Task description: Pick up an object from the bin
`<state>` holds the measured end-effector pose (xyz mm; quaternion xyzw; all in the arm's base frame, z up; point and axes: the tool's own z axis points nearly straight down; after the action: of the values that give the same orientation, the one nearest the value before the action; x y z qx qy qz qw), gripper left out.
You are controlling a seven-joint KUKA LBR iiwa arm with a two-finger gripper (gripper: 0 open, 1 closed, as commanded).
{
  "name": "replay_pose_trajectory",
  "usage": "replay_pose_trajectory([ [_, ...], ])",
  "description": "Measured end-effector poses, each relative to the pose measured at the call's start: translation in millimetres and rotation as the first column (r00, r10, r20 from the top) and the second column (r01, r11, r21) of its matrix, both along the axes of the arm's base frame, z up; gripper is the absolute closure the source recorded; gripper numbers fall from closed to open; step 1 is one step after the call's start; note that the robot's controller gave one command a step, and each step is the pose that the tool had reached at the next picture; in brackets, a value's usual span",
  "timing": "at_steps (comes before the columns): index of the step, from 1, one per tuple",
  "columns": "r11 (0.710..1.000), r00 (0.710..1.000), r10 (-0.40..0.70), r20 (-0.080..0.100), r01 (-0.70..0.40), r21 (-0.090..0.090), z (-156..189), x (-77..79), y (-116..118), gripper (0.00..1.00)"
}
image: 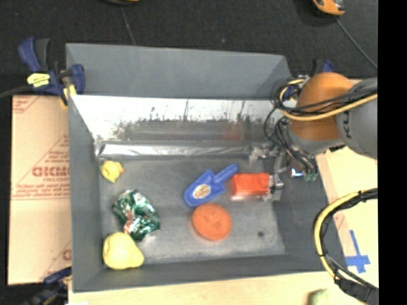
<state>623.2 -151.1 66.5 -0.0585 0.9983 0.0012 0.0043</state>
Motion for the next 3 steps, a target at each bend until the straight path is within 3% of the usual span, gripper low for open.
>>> replay_pose_trajectory([
  [1,1.0,1.0,0.012,0.004,-0.012,-0.004,3.7,-1.0,2.8,0.0],
  [2,1.0,1.0,0.001,0.007,-0.001,-0.002,2.4,1.7,-1.3,1.0],
  [3,1.0,1.0,0.002,0.002,-0.002,-0.001,7.4,-0.1,-0.8,1.0],
])
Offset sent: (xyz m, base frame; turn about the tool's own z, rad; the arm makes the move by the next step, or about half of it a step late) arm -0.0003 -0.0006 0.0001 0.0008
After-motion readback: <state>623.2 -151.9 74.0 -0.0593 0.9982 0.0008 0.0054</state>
